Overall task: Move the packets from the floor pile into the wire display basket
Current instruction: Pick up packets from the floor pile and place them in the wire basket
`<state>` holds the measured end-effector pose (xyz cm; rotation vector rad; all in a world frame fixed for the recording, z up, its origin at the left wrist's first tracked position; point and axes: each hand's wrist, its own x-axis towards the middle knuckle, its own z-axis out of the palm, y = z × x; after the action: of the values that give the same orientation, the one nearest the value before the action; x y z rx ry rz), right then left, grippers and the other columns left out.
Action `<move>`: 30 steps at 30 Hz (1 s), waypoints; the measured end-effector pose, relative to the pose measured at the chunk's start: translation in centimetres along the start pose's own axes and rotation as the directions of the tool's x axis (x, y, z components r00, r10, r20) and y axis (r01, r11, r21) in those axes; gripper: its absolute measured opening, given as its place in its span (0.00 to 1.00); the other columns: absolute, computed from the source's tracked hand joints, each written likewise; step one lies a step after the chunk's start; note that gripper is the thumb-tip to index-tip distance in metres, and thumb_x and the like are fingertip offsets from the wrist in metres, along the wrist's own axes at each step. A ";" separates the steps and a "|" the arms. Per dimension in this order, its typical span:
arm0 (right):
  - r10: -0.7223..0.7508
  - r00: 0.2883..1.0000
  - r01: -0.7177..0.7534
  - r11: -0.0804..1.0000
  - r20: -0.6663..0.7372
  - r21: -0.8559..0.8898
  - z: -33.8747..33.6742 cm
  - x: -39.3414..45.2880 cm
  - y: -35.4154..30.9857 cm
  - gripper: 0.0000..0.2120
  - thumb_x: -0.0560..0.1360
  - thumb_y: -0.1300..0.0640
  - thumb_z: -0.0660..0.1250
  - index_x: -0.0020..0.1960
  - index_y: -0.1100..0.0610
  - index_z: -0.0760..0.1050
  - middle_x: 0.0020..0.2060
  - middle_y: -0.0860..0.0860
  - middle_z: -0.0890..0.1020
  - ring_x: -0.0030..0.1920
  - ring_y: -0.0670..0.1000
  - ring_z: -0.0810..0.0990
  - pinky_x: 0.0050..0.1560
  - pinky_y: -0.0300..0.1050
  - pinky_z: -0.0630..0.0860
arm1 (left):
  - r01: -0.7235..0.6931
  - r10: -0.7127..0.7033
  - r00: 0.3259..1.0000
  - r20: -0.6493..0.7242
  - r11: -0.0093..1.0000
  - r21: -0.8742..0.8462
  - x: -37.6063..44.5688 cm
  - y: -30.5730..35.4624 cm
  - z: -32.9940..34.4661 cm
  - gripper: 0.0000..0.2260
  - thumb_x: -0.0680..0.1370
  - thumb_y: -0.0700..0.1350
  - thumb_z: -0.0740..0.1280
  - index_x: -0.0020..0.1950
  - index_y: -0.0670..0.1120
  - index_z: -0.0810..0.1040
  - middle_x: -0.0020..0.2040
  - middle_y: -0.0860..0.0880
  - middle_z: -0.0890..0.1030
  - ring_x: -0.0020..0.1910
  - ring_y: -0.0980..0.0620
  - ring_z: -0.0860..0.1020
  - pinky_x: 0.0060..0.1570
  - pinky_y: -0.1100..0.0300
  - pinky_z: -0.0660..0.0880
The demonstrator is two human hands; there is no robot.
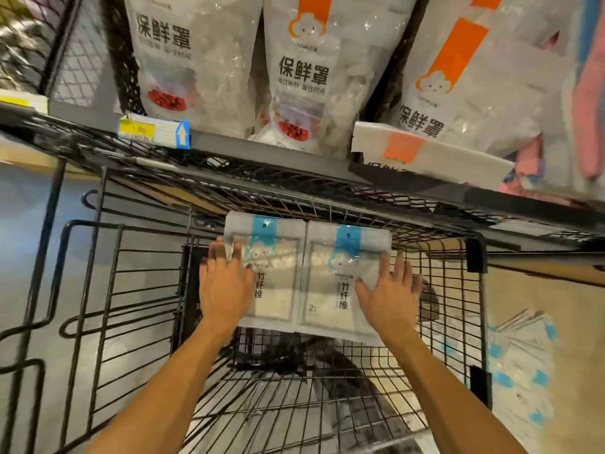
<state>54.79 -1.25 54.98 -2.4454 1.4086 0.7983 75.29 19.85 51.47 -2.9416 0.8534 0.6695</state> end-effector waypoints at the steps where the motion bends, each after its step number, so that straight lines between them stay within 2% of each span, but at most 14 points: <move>1: -0.017 1.000 0.017 1.000 -0.015 0.007 -0.5 -0.4 0.2 0.40 0.82 0.33 0.51 0.84 0.53 0.43 0.83 0.59 0.47 0.83 0.61 0.48 0.81 0.65 0.45 | -0.008 0.008 1.000 -0.010 1.000 0.011 -0.3 -0.1 -0.4 0.28 0.82 0.54 0.61 0.79 0.45 0.65 0.74 0.37 0.70 0.75 0.37 0.67 0.70 0.40 0.69; 4: -0.067 0.995 0.070 0.997 -0.078 0.044 -2.1 -1.8 1.1 0.39 0.81 0.32 0.52 0.84 0.51 0.46 0.84 0.57 0.48 0.83 0.60 0.47 0.80 0.64 0.45 | -0.037 0.037 0.999 -0.025 0.999 0.016 -1.7 0.1 -1.9 0.28 0.84 0.56 0.56 0.82 0.46 0.59 0.77 0.39 0.66 0.77 0.39 0.64 0.76 0.41 0.62; 7: -0.125 0.981 0.130 0.991 -0.150 0.023 -4.5 -3.2 2.3 0.39 0.81 0.32 0.53 0.84 0.51 0.48 0.84 0.56 0.51 0.83 0.59 0.49 0.80 0.64 0.45 | -0.052 0.053 0.997 -0.061 0.999 0.009 -3.9 0.9 -4.1 0.28 0.84 0.55 0.56 0.83 0.46 0.57 0.82 0.40 0.59 0.81 0.41 0.57 0.78 0.42 0.57; 12: -0.203 0.950 0.218 0.975 -0.236 0.036 -9.6 -6.0 5.5 0.38 0.81 0.32 0.52 0.84 0.50 0.51 0.84 0.54 0.52 0.83 0.58 0.49 0.81 0.62 0.44 | -0.087 0.084 0.982 -0.171 0.996 -0.009 -8.2 3.4 -9.1 0.26 0.85 0.53 0.59 0.82 0.46 0.61 0.81 0.40 0.61 0.80 0.40 0.60 0.77 0.41 0.59; 15: -0.232 0.935 0.250 0.968 -0.267 0.034 -12.8 -8.1 7.5 0.38 0.81 0.31 0.52 0.84 0.50 0.51 0.84 0.54 0.52 0.83 0.57 0.49 0.81 0.62 0.46 | -0.104 0.097 0.971 -0.219 0.994 -0.019 -10.7 5.8 -12.9 0.28 0.85 0.56 0.56 0.83 0.48 0.57 0.82 0.43 0.60 0.81 0.43 0.58 0.78 0.44 0.58; 20: -0.246 0.926 0.277 0.958 -0.286 0.071 -16.5 -11.9 10.2 0.37 0.81 0.31 0.51 0.84 0.49 0.50 0.84 0.53 0.53 0.83 0.56 0.50 0.81 0.63 0.47 | -0.138 0.131 0.957 -0.258 0.990 -0.009 -14.6 9.4 -18.6 0.29 0.86 0.58 0.53 0.84 0.51 0.50 0.84 0.48 0.53 0.83 0.48 0.51 0.80 0.48 0.54; 26: -0.242 0.906 0.307 0.941 -0.347 0.146 -18.8 -16.7 13.1 0.36 0.82 0.31 0.50 0.84 0.48 0.51 0.83 0.51 0.56 0.83 0.54 0.53 0.82 0.60 0.49 | -0.215 0.214 0.940 -0.265 0.976 0.026 -17.9 12.2 -23.1 0.29 0.85 0.60 0.51 0.84 0.52 0.52 0.84 0.49 0.54 0.83 0.49 0.50 0.80 0.47 0.52; 30: -0.151 0.893 0.254 0.947 -0.423 0.199 -18.8 -21.1 15.4 0.36 0.82 0.32 0.51 0.83 0.49 0.53 0.81 0.51 0.61 0.81 0.54 0.58 0.81 0.60 0.53 | -0.313 0.319 0.907 -0.275 0.947 0.069 -20.0 13.9 -25.6 0.29 0.85 0.62 0.51 0.83 0.51 0.56 0.83 0.48 0.57 0.82 0.48 0.54 0.80 0.46 0.53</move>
<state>39.92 -1.84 83.48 -2.5875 1.2436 0.0579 63.20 15.04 84.34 -2.9476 1.3733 0.2348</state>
